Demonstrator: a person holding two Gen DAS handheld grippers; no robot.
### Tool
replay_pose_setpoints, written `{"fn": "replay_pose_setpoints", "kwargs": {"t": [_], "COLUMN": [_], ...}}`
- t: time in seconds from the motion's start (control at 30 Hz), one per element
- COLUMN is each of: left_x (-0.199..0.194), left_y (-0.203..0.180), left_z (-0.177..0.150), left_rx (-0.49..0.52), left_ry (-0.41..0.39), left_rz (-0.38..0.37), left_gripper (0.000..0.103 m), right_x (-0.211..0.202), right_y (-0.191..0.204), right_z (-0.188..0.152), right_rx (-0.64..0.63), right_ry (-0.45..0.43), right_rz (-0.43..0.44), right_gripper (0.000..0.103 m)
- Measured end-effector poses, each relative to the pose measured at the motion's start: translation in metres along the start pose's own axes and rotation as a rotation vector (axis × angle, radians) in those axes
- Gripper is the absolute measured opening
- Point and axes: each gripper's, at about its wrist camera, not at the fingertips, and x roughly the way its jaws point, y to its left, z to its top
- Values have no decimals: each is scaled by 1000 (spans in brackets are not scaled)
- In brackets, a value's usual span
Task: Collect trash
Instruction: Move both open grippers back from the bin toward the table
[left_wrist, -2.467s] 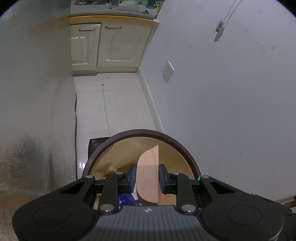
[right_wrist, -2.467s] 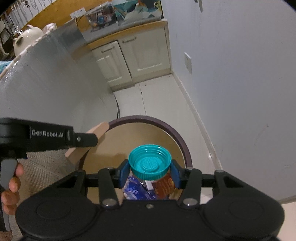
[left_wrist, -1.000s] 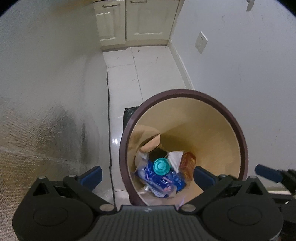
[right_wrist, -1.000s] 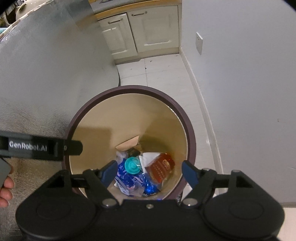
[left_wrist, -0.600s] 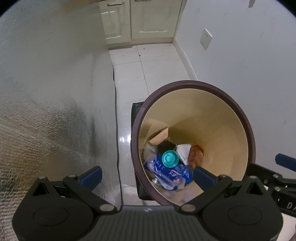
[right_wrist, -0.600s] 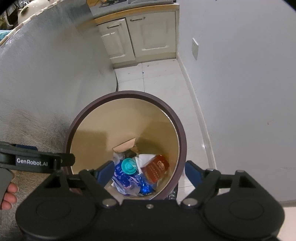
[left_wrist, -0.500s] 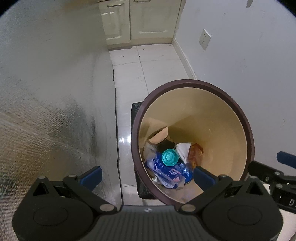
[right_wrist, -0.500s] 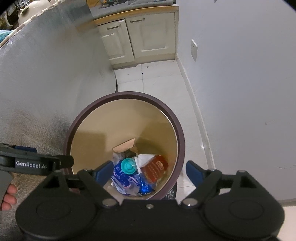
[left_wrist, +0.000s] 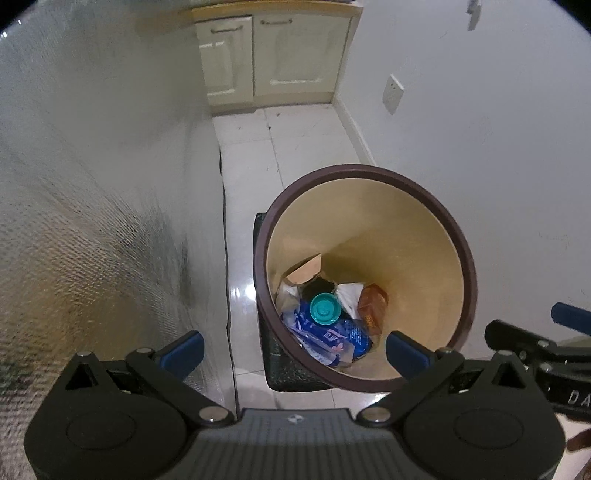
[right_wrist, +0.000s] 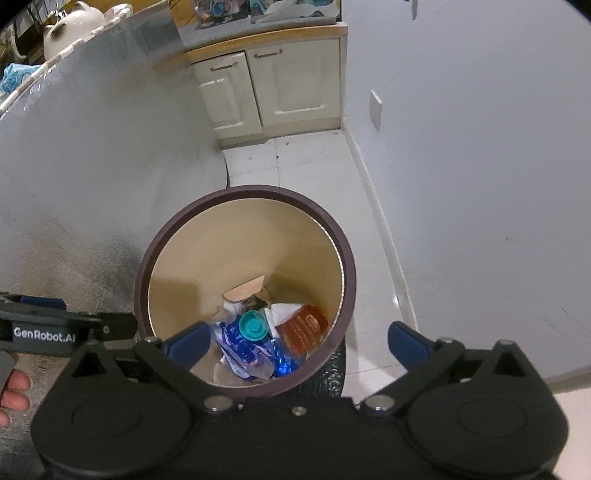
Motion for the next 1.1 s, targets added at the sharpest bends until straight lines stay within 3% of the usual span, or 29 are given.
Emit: {"fn": "replay_pose_setpoints", "kwargs": {"t": [0.23,0.5,1.1], "left_x": [-23,-66,-206], "left_y": [-3,-13,1], "left_z": [-9,-19,-22], "left_rx": [11,27,67], "left_ry": [-52,-139,-451], "left_rz": [5,-53,-114], "left_gripper": [103,103,103], "right_x": [-31,-74,-202], "right_y": [-7,-8,26], "right_z": [-11,-20,7], "right_rx": [18,29,-62], "right_ry": [-56,-148,-473], "right_rz": [-20,-33,-8], "right_gripper": [103,103,103]}}
